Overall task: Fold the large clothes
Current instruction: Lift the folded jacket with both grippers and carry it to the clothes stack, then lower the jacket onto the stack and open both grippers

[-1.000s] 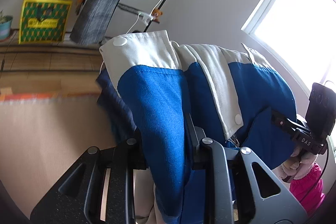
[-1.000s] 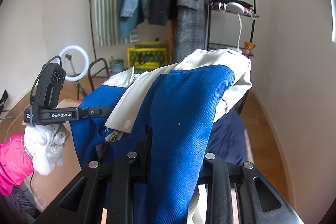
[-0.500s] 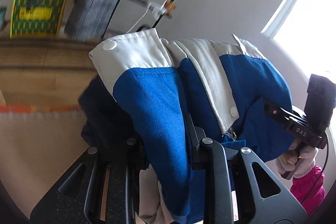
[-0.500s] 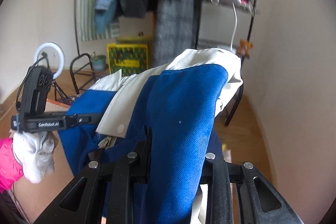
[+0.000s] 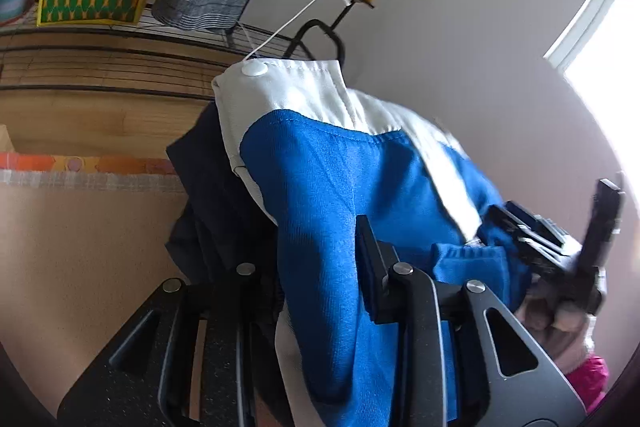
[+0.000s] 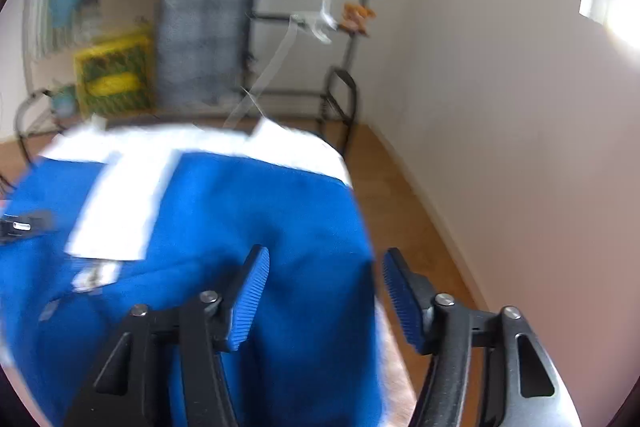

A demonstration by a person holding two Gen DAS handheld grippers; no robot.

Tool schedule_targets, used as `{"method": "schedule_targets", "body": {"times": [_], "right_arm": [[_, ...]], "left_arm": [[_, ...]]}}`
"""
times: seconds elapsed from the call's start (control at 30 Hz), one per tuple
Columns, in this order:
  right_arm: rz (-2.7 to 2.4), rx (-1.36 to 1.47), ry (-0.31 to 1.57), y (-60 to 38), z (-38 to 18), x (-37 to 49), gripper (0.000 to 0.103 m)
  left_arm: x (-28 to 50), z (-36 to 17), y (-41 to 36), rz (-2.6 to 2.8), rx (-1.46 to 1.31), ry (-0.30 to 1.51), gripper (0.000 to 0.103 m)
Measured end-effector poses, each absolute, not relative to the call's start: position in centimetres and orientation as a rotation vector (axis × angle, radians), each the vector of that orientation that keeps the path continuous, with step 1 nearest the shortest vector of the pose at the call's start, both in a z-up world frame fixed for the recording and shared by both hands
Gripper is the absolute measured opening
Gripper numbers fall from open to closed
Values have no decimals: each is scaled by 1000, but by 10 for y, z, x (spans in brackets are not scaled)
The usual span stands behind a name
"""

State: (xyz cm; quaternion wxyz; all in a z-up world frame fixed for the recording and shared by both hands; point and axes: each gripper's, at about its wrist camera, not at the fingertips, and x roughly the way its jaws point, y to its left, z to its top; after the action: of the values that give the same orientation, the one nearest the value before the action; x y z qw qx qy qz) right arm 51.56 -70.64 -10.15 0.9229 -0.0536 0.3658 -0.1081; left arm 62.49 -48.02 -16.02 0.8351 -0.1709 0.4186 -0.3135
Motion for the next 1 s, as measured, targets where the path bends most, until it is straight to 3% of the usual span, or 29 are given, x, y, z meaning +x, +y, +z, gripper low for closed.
{"method": "schedule_targets", "body": {"times": [0.17,0.53,1.0], "right_arm": [[-279,-69,888,-718,-125,534,68],[-281,55,785,-726,-69,486,66],[-176,51,548,-644,97,348,67]], "left_arm": [[634,-171,-481,-646,-330,909,51],[568,-81,-455,-588,-190,734,51],[382,102,-401,-609,-25,422,51]]}}
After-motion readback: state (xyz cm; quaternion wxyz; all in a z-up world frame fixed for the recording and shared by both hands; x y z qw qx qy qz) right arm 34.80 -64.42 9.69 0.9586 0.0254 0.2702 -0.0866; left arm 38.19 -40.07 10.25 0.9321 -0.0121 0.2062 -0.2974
